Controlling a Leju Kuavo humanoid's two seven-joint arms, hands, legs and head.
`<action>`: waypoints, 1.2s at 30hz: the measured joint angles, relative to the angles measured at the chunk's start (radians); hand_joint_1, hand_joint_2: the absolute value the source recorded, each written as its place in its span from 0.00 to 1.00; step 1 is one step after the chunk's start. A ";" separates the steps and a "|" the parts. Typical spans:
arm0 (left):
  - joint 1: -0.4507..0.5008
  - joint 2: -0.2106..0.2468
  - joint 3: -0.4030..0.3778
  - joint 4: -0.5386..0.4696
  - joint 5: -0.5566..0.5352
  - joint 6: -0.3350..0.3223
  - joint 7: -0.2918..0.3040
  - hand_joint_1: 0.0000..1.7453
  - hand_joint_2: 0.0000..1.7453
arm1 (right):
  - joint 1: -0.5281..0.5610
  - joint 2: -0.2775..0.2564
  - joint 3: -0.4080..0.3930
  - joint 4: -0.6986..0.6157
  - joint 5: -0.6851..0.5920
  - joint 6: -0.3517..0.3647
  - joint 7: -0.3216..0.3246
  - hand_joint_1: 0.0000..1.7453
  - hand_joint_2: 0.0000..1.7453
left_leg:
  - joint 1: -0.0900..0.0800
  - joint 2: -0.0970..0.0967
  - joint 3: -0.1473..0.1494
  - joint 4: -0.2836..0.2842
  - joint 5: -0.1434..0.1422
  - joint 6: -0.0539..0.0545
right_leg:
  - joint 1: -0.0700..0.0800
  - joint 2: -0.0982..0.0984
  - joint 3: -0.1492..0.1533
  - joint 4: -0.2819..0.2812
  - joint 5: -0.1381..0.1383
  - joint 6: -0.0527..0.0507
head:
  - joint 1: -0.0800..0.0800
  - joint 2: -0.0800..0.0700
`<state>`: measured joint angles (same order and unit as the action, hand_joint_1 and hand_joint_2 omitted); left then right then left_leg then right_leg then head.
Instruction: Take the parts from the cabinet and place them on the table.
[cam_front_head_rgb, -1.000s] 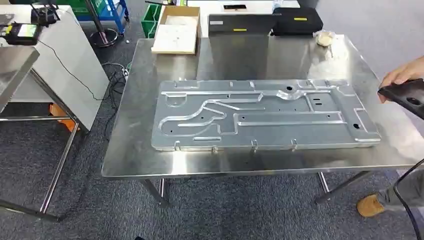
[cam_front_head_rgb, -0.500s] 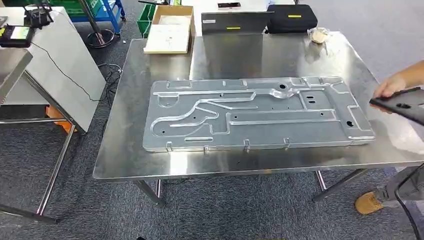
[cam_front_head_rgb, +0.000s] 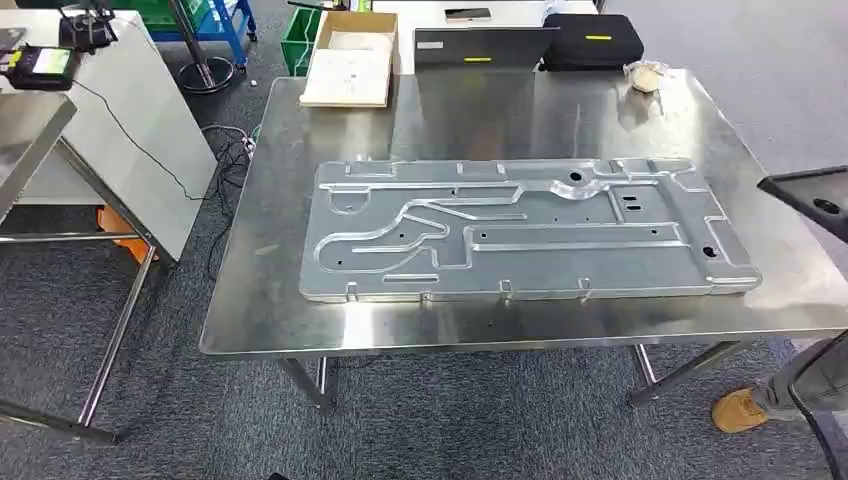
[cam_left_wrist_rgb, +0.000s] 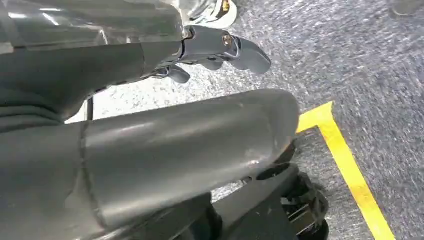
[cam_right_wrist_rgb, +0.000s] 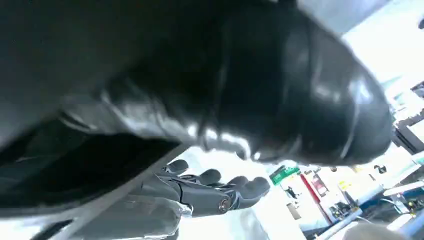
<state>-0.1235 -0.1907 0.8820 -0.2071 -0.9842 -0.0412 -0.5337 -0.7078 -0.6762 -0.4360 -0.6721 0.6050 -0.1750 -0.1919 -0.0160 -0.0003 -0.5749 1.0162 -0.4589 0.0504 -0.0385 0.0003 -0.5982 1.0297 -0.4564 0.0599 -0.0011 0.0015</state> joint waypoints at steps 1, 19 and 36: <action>0.000 0.000 0.000 0.000 0.000 0.000 0.000 0.00 0.00 | 0.004 0.001 0.000 0.000 0.003 -0.001 0.002 0.00 0.00 | -0.001 -0.001 -0.003 0.000 -0.001 -0.002 | -0.001 0.002 -0.004 0.006 -0.002 -0.013 | 0.000 0.000; 0.001 0.002 0.000 0.000 0.001 0.002 -0.002 0.00 0.00 | -0.026 0.016 0.000 0.002 0.015 -0.019 -0.002 0.00 0.00 | -0.002 -0.004 -0.006 0.002 -0.003 0.009 | 0.005 -0.001 -0.007 -0.007 0.012 -0.014 | 0.000 0.000; 0.001 0.000 0.002 0.000 0.000 0.002 -0.002 0.00 0.00 | -0.033 0.006 0.000 0.013 0.012 -0.016 -0.007 0.00 0.00 | -0.006 -0.005 -0.005 0.015 -0.018 -0.010 | 0.005 -0.001 0.003 -0.012 0.008 -0.040 | 0.000 0.000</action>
<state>-0.1227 -0.1907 0.8835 -0.2071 -0.9842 -0.0393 -0.5360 -0.7407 -0.6703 -0.4360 -0.6596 0.6172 -0.1908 -0.1987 -0.0215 -0.0050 -0.5798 1.0315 -0.4774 0.0399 -0.0336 -0.0007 -0.5948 1.0181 -0.4481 0.0198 -0.0015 0.0011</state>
